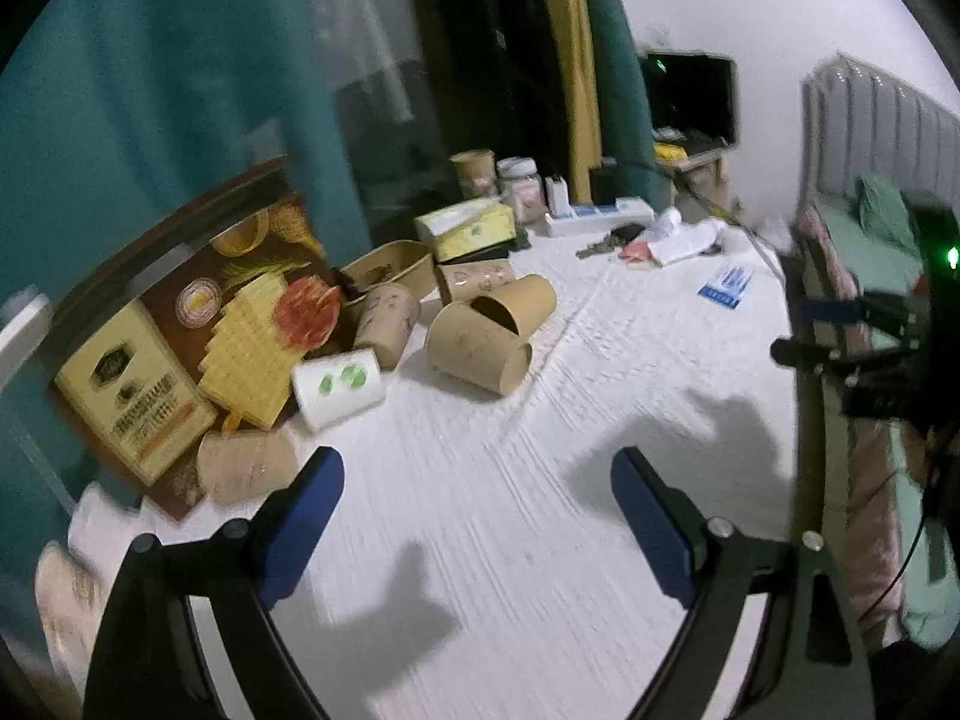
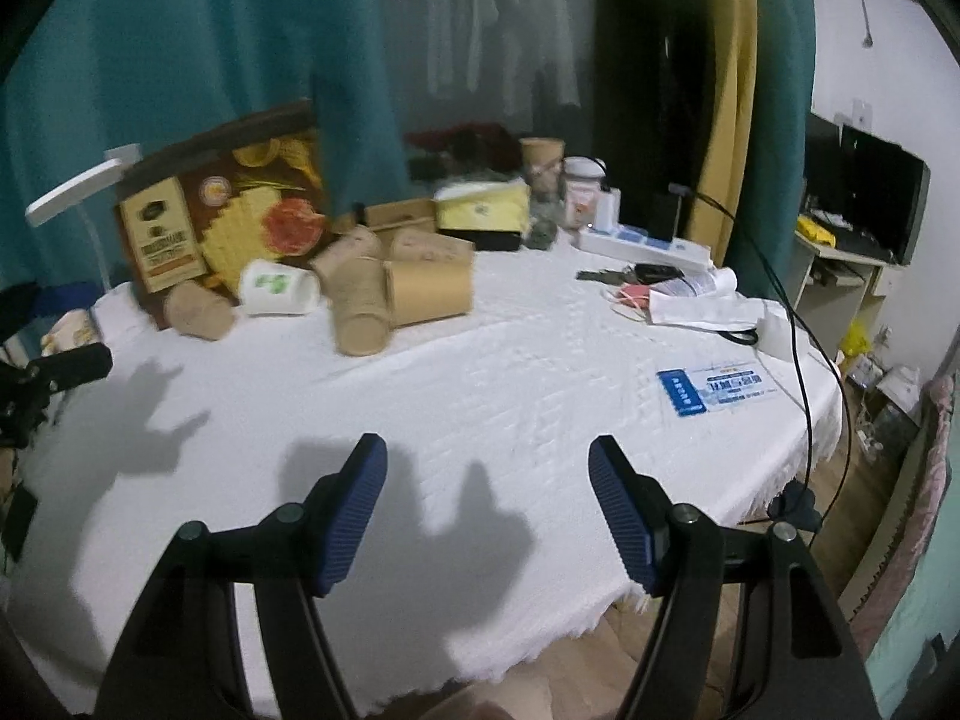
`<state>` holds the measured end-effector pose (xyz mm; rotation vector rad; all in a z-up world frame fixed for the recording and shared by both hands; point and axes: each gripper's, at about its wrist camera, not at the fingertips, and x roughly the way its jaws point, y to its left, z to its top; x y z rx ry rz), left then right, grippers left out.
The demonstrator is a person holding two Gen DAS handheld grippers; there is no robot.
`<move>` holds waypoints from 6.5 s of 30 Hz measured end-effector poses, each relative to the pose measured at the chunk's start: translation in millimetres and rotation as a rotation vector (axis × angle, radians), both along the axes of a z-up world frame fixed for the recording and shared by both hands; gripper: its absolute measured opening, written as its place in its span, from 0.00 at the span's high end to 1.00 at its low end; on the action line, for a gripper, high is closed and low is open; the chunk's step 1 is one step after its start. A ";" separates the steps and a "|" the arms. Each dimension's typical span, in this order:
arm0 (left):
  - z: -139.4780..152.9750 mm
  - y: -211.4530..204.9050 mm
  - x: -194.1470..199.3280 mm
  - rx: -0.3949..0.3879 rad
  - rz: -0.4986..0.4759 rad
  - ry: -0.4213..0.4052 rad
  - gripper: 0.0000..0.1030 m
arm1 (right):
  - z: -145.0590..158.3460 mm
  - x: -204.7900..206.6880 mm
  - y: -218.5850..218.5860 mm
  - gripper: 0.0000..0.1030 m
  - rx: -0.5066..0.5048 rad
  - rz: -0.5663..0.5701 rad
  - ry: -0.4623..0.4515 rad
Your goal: Flip cup upright
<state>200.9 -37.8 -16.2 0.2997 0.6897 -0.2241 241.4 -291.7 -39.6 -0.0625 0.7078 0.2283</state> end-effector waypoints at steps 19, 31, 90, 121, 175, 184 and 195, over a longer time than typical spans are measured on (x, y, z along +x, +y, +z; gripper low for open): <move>-43.1 -35.5 262.2 0.245 -0.214 0.128 0.28 | -13.2 173.2 -31.8 0.35 0.021 -0.035 0.139; -93.5 -84.3 329.2 0.530 -0.499 0.293 0.28 | -37.2 181.9 -64.8 0.35 0.077 -0.079 0.196; -86.3 -83.4 2.1 0.365 -0.655 0.475 0.37 | -45.6 -56.4 -5.9 0.35 0.236 0.005 0.224; -33.7 5.6 -72.2 -0.022 -0.228 0.263 0.19 | 11.5 -42.2 116.4 0.35 -0.187 0.764 0.189; -68.3 125.9 -166.3 -0.548 0.456 0.064 0.19 | -51.1 -11.1 223.2 0.43 0.040 0.702 0.170; -70.9 112.4 -152.9 -0.537 0.452 0.088 0.19 | -62.2 -20.6 196.2 0.43 0.126 0.583 0.063; -73.2 106.7 -145.4 -0.526 0.450 0.092 0.19 | -68.3 -46.2 186.4 0.41 0.082 0.575 0.050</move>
